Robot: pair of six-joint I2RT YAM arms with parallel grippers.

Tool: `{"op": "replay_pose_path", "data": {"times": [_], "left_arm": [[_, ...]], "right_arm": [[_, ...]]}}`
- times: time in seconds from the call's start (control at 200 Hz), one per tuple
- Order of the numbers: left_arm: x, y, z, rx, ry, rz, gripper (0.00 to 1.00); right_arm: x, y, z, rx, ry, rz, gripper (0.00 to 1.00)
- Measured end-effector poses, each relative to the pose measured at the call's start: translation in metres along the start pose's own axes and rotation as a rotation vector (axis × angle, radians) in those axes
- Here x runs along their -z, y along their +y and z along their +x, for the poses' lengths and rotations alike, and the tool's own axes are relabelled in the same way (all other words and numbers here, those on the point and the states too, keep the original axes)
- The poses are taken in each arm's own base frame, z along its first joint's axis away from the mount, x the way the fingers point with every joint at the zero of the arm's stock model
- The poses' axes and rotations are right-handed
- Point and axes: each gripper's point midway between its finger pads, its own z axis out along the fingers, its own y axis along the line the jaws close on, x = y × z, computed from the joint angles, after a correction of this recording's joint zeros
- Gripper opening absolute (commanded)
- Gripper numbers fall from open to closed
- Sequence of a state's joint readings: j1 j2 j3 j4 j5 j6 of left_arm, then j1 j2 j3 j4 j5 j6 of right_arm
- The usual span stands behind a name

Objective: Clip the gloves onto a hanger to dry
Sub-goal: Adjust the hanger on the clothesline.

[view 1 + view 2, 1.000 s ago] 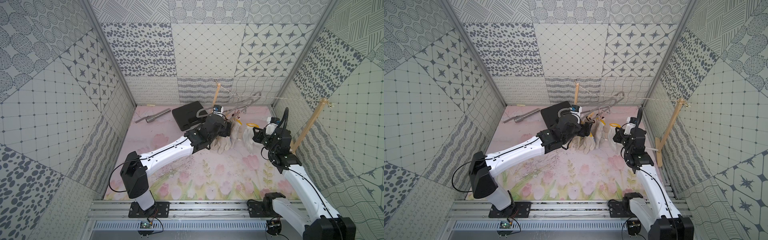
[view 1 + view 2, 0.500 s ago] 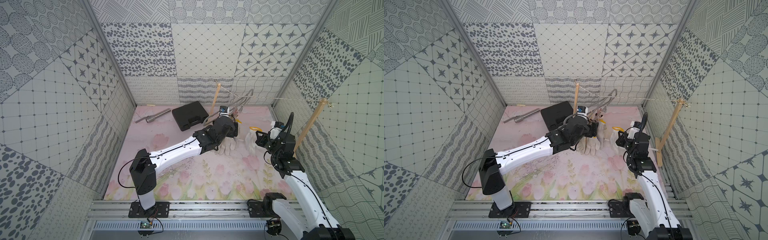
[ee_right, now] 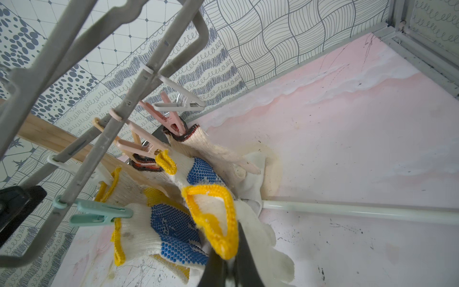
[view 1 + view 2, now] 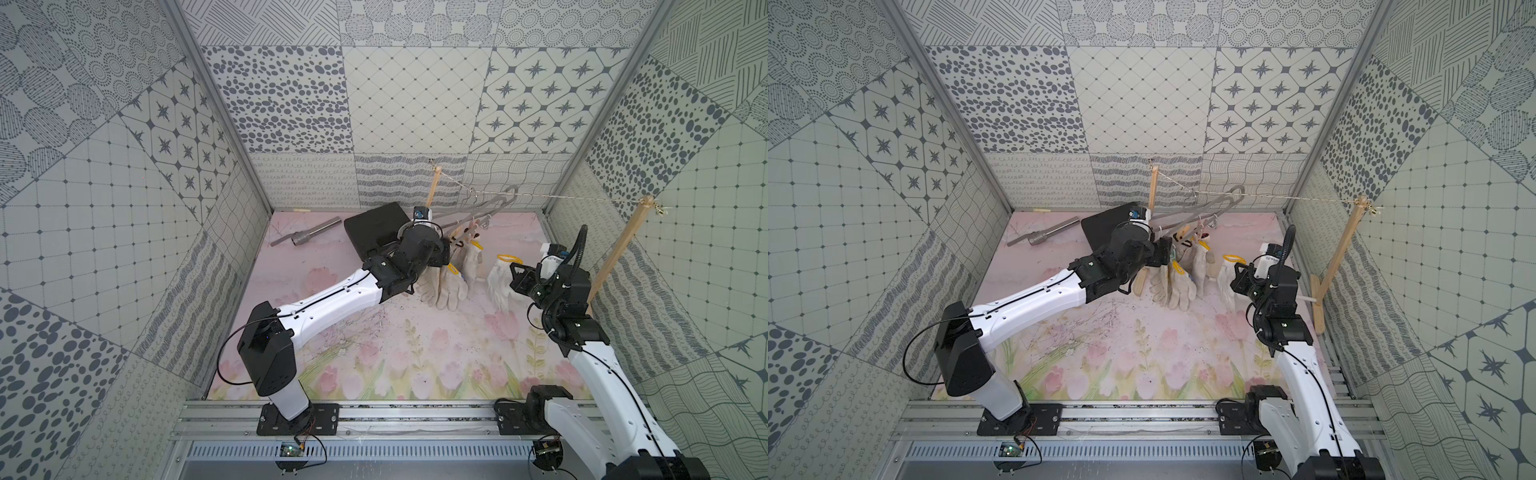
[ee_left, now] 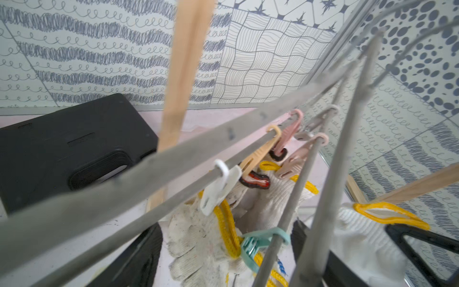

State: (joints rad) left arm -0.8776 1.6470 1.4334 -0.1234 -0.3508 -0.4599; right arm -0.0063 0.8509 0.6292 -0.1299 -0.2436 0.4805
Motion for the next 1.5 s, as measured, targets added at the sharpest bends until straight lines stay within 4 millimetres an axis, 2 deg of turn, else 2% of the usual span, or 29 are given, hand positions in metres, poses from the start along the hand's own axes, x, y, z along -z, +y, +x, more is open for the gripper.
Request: {"op": "replay_pose_path", "data": {"times": [0.115, 0.235, 0.435, 0.841, 1.161, 1.501], "left_arm": [[-0.008, 0.024, -0.001, 0.008, 0.018, -0.017, 0.83], [-0.015, 0.039, -0.010, 0.015, 0.020, -0.019, 0.83], [-0.020, 0.044, -0.016, 0.024, 0.030, 0.016, 0.83], [-0.022, 0.033, -0.001, 0.048, 0.084, 0.097, 0.81], [-0.016, 0.012, -0.011, 0.048, 0.081, 0.171, 0.82], [-0.003, -0.014, 0.009, 0.008, 0.109, 0.220, 0.84]], "right_arm": [[-0.001, 0.002, 0.000, -0.018, 0.008, -0.012, 0.06], [-0.002, 0.006, -0.001, -0.028, 0.013, -0.030, 0.06], [-0.003, 0.009, 0.001, -0.028, 0.028, -0.048, 0.06], [0.009, 0.010, 0.002, -0.025, 0.026, -0.036, 0.06], [0.006, 0.007, 0.006, -0.027, 0.044, -0.026, 0.06], [-0.005, 0.003, 0.007, -0.030, 0.065, -0.015, 0.06]]}}
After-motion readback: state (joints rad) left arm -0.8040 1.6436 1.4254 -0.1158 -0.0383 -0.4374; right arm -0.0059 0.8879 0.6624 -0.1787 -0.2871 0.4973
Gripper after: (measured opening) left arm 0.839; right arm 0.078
